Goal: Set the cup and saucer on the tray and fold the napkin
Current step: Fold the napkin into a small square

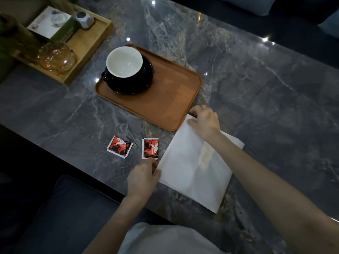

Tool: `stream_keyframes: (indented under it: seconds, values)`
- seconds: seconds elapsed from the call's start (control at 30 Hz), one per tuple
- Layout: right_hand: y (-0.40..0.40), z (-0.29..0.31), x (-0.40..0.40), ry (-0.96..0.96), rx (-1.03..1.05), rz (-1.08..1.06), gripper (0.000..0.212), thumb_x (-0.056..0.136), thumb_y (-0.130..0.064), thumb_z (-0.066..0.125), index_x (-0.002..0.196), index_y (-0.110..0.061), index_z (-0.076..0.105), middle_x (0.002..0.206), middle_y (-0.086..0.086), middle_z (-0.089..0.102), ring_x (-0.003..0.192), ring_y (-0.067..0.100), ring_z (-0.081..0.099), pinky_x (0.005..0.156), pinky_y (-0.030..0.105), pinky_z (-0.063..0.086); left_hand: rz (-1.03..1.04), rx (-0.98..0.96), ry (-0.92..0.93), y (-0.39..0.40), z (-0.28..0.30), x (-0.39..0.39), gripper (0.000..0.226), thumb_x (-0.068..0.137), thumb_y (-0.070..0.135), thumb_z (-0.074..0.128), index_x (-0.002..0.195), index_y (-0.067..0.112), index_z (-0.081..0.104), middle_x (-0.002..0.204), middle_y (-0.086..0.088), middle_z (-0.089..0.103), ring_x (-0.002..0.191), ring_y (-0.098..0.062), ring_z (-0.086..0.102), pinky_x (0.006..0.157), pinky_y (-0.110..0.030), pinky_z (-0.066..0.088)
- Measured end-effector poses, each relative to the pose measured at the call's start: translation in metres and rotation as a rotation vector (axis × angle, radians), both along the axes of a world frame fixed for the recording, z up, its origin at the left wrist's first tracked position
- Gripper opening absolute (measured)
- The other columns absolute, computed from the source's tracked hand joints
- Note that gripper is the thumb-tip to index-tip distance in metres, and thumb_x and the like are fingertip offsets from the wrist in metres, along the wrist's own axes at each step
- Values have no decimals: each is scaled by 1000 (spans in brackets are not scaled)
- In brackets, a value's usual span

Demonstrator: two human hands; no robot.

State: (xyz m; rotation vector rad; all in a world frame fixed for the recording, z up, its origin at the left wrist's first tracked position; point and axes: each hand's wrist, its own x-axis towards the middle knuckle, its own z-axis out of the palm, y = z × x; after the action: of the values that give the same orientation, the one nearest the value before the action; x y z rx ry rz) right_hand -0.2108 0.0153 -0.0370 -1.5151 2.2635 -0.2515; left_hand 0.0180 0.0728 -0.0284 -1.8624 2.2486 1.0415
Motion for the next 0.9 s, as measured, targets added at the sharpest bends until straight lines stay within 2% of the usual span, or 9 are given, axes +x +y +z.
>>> stream_keyframes:
  seconds: [0.07,0.2,0.27,0.33,0.4,0.5,0.6,0.77,0.9]
  values:
    - [12,1,8,81,-163,-29,18,83,-11,60,100,-10,61,104,11,61,100,31,54,83,38,39,-100,-66,-72,-2,5,-7,18,81,16,61,97,11,57,98,-6,61,87,-29,60,66,-35,47]
    - [50,-3,29,17,-385,-138,21,85,-6,47,95,-7,65,96,11,66,92,30,58,80,40,46,-337,-348,121,-3,1,-28,18,79,16,51,89,5,61,89,-12,62,76,-30,62,57,-31,50]
    - [70,-10,40,-157,-330,-216,30,90,-11,38,111,-7,60,115,12,62,109,26,54,94,38,45,-468,-411,172,-5,-9,-45,32,82,19,42,102,3,62,102,-14,65,90,-29,63,73,-35,55]
    - [86,-15,51,-296,-260,-249,41,94,-18,31,130,-8,47,140,10,46,131,18,38,111,25,27,-594,-416,140,-5,-19,-59,43,85,20,40,119,1,57,122,-15,61,114,-29,57,93,-42,50]
    - [100,-22,57,-190,-194,-147,48,96,-25,24,139,-8,36,149,10,34,139,16,25,115,23,12,-692,-422,60,-5,-32,-65,50,88,24,33,130,1,47,137,-15,50,129,-26,45,106,-42,36]
    - [112,-31,51,61,-34,-60,53,93,-32,24,140,-7,35,148,12,36,139,23,30,115,39,15,-720,-397,-52,-3,-44,-64,54,97,31,16,139,1,33,146,-15,36,137,-25,31,114,-40,19]
    - [122,-36,31,160,44,-53,60,91,-38,26,141,-5,30,149,15,33,139,25,28,115,37,10,-715,-391,-128,-1,-48,-64,58,94,36,23,139,-1,27,147,-16,34,137,-26,30,115,-42,19]
    - [141,-38,-16,245,126,-221,76,85,-49,7,145,-2,14,155,17,15,144,28,11,115,42,3,-719,-403,-152,1,-47,-65,60,92,38,27,139,1,31,147,-15,35,136,-27,32,112,-45,23]
    - [144,-33,-23,263,148,-302,78,83,-47,5,144,0,16,154,18,16,144,28,11,115,42,-2,-724,-409,-145,1,-47,-65,60,92,37,28,140,0,29,148,-16,33,137,-28,30,113,-41,16]
